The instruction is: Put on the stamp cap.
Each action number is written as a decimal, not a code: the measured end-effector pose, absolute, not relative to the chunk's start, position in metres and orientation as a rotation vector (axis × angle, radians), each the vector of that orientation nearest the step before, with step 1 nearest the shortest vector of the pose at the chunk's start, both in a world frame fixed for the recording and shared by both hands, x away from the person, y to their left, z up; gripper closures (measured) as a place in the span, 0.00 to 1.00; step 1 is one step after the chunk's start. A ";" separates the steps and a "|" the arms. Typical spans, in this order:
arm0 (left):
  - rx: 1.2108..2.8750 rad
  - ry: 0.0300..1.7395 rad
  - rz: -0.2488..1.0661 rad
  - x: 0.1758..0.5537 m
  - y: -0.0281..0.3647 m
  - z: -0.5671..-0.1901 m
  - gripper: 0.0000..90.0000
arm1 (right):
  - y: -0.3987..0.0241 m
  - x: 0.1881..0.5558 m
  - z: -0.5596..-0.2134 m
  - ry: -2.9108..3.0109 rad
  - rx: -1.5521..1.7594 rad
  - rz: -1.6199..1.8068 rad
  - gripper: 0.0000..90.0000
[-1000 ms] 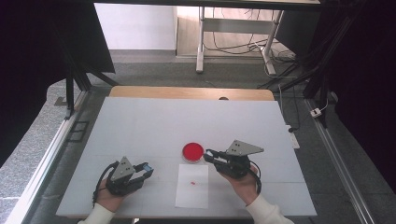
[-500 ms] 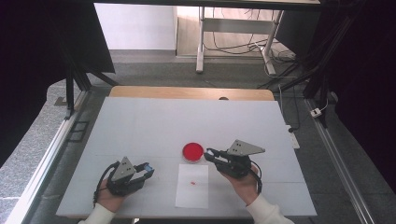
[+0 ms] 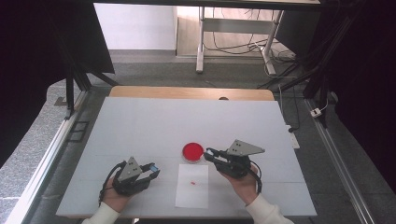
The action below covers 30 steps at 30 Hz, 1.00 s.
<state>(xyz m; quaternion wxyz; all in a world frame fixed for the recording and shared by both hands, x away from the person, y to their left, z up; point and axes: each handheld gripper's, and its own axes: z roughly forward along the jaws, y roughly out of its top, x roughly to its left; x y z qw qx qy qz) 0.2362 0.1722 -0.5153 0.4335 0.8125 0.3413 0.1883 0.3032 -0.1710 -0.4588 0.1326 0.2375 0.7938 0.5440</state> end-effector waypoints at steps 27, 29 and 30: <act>2.036 0.781 0.467 0.246 0.145 -0.512 0.71 | -0.167 0.302 -0.460 2.310 0.684 1.590 0.83; 2.035 0.780 0.467 0.247 0.144 -0.512 0.71 | -0.167 0.302 -0.460 2.310 0.684 1.591 0.83; 2.034 0.781 0.468 0.247 0.144 -0.512 0.71 | -0.166 0.302 -0.460 2.311 0.684 1.590 0.83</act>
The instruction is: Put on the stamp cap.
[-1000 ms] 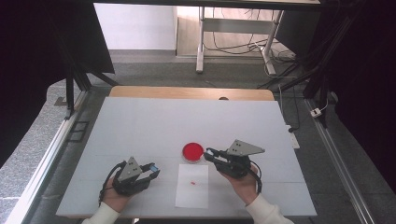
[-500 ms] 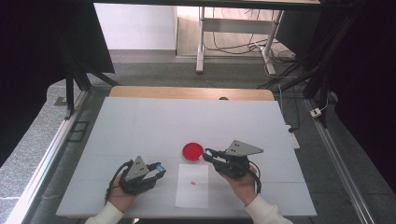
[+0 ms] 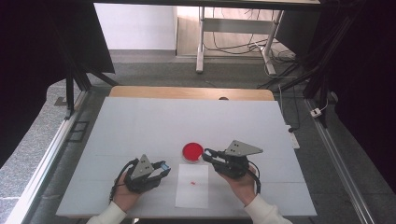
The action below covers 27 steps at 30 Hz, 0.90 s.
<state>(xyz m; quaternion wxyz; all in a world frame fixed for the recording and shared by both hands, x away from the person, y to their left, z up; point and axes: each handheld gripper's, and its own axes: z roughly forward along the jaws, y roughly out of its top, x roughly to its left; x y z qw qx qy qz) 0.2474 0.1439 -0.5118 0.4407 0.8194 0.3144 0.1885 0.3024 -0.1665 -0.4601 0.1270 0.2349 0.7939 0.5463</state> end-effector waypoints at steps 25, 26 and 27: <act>2.050 0.747 0.464 0.254 0.127 -0.509 0.71 | -0.164 0.302 -0.460 2.307 0.681 1.594 0.83; 2.049 0.745 0.467 0.255 0.126 -0.509 0.71 | -0.164 0.302 -0.460 2.307 0.681 1.595 0.83; 2.052 0.740 0.465 0.255 0.125 -0.509 0.71 | -0.164 0.302 -0.460 2.307 0.681 1.596 0.83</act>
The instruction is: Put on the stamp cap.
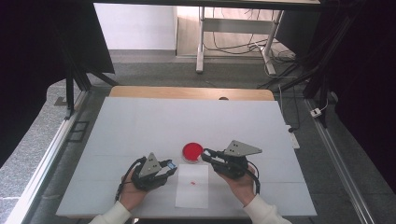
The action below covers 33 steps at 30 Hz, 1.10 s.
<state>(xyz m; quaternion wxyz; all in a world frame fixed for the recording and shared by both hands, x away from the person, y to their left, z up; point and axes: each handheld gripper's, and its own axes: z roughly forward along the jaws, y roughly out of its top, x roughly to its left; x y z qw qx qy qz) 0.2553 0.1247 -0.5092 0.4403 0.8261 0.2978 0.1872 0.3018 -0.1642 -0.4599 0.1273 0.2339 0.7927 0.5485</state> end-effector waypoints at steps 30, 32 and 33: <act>2.074 0.688 0.467 0.273 0.087 -0.508 0.71 | -0.166 0.301 -0.457 2.269 0.699 1.624 0.83; 2.076 0.688 0.467 0.274 0.085 -0.508 0.71 | -0.166 0.301 -0.457 2.269 0.699 1.624 0.83; 2.077 0.685 0.465 0.274 0.085 -0.508 0.71 | -0.166 0.301 -0.457 2.268 0.701 1.625 0.83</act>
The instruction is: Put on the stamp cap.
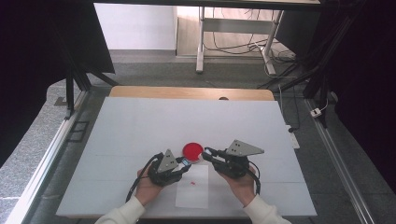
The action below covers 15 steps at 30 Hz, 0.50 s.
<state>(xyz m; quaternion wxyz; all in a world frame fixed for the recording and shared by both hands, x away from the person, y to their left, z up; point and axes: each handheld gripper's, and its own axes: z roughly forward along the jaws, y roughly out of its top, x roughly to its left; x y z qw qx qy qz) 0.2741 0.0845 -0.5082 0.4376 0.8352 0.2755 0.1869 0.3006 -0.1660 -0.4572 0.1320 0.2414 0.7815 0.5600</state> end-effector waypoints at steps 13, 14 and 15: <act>2.088 0.673 0.459 0.278 0.074 -0.509 0.71 | -0.165 0.301 -0.458 2.275 0.706 1.620 0.83; 2.090 0.672 0.459 0.278 0.073 -0.510 0.71 | -0.165 0.301 -0.458 2.274 0.707 1.622 0.83; 2.090 0.672 0.459 0.279 0.072 -0.510 0.71 | -0.165 0.301 -0.458 2.275 0.706 1.622 0.83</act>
